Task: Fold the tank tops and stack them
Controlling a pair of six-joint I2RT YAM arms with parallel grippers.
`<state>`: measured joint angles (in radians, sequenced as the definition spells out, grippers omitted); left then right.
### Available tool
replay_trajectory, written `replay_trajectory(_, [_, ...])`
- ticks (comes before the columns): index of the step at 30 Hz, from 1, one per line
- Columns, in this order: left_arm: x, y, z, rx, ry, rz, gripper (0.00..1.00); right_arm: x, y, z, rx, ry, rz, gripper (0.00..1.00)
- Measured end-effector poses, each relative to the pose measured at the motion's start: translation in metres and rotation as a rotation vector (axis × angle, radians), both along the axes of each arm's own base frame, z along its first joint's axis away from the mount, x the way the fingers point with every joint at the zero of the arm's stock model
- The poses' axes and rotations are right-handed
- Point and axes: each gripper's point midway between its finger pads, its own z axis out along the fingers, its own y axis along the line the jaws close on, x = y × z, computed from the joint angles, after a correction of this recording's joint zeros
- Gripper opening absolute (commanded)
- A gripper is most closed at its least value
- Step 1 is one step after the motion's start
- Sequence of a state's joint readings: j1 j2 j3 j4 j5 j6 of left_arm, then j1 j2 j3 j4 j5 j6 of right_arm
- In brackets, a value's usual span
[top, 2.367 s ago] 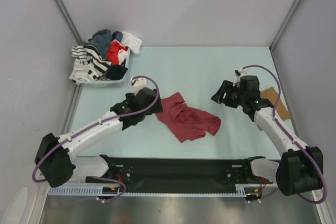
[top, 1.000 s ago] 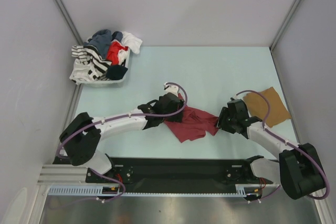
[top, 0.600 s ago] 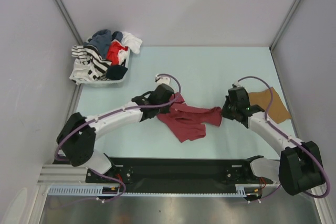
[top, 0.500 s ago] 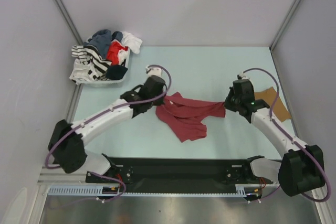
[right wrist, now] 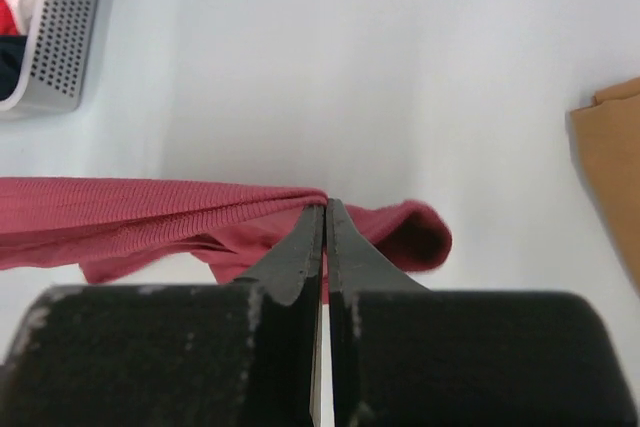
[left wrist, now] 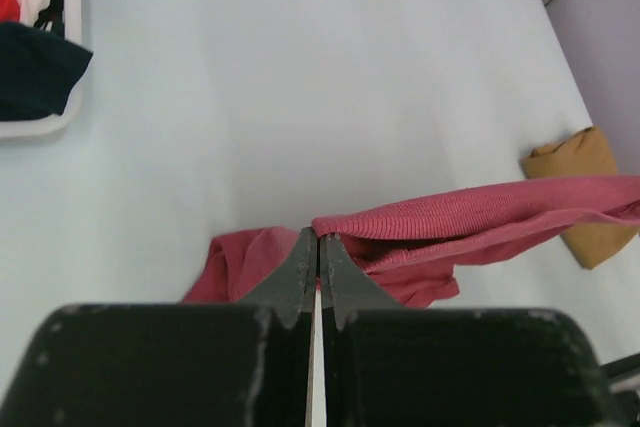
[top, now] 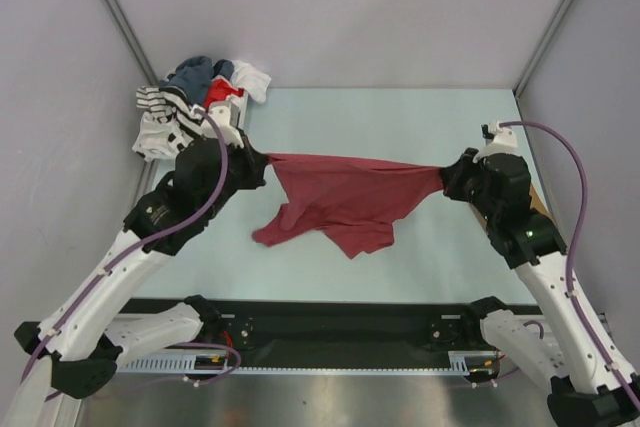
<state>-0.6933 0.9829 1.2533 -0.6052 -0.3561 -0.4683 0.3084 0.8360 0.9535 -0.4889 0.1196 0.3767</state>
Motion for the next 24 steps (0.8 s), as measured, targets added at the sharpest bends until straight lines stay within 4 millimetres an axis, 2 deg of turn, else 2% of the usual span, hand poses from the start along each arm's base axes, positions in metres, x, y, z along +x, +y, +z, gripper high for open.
replay_trajectory(5, [-0.018, 0.014, -0.006, 0.031, 0.038, -0.002, 0.0, -0.023, 0.008, 0.012, 0.01, -0.031, 0.088, 0.0])
replay_trajectory(8, [-0.029, 0.026, 0.011, 0.032, 0.028, 0.005, 0.0, -0.033, 0.023, 0.032, 0.036, -0.055, 0.179, 0.0])
replay_trajectory(10, [-0.038, 0.034, 0.04, 0.011, -0.017, 0.001, 0.0, -0.04, 0.039, 0.048, 0.064, -0.082, 0.266, 0.0])
replay_trajectory(13, [-0.054, 0.049, 0.095, -0.039, -0.119, -0.002, 0.0, -0.058, 0.07, 0.077, 0.102, -0.131, 0.426, 0.0])
replay_trajectory(17, [-0.075, 0.078, 0.165, -0.107, -0.267, 0.037, 0.0, -0.074, 0.107, 0.102, 0.118, -0.162, 0.593, 0.0])
replay_trajectory(21, [-0.087, 0.097, 0.216, -0.163, -0.363, 0.082, 0.0, -0.081, 0.137, 0.1, 0.119, -0.137, 0.69, 0.0])
replay_trajectory(24, [-0.084, 0.1, 0.232, -0.173, -0.387, 0.101, 0.0, -0.081, 0.153, 0.087, 0.105, -0.093, 0.724, 0.0])
